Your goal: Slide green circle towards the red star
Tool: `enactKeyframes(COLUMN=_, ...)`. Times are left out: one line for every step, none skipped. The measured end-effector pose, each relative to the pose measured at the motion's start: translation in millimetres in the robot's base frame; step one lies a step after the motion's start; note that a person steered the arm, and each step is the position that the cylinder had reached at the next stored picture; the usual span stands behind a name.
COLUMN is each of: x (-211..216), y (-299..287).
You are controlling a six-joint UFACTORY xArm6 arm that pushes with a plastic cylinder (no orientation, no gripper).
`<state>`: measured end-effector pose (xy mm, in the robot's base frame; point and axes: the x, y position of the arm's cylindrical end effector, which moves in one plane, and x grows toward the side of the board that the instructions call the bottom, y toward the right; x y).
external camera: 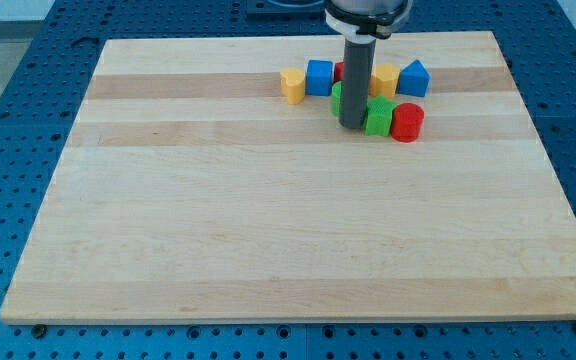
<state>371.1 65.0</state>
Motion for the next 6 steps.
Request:
enactKeyframes(x=6.8, y=-5.0)
enactKeyframes(x=8.4, y=-24.2)
enactKeyframes(x=-3.6, y=-24.2)
enactKeyframes(x=-8.5, y=-24.2)
enactKeyframes(x=-8.6, y=-23.5)
enactKeyframes(x=-9.2, y=-23.2)
